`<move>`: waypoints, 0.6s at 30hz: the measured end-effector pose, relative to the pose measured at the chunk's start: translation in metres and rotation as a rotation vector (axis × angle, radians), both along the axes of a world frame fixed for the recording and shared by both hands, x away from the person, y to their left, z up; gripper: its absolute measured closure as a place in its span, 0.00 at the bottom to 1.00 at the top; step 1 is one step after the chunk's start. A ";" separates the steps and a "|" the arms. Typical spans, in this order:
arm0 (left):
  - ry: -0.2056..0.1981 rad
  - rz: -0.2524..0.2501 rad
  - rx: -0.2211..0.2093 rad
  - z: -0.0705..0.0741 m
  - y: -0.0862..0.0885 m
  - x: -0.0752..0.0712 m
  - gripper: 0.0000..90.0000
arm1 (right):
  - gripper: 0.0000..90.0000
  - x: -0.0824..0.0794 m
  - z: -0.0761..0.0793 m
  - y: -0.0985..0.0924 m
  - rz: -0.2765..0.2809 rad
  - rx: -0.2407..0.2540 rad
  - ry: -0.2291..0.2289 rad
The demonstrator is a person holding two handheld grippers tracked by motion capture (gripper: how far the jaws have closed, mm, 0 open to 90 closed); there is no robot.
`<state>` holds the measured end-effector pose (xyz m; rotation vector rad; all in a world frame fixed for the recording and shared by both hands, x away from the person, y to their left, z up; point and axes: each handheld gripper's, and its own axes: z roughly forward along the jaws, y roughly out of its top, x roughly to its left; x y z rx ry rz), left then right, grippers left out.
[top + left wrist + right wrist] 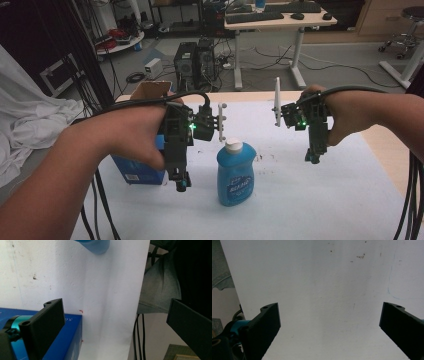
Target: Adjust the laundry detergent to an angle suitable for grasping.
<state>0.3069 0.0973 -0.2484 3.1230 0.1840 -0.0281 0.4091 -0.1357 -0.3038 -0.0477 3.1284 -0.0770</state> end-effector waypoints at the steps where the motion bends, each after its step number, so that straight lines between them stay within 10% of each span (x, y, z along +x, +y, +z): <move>1: 0.000 -0.002 -0.002 0.001 0.000 0.000 0.02 | 0.03 0.000 0.002 0.000 0.003 -0.003 -0.003; 18: -0.009 0.004 -0.006 0.007 -0.005 0.002 0.02 | 0.03 -0.003 0.007 0.007 0.027 0.000 -0.021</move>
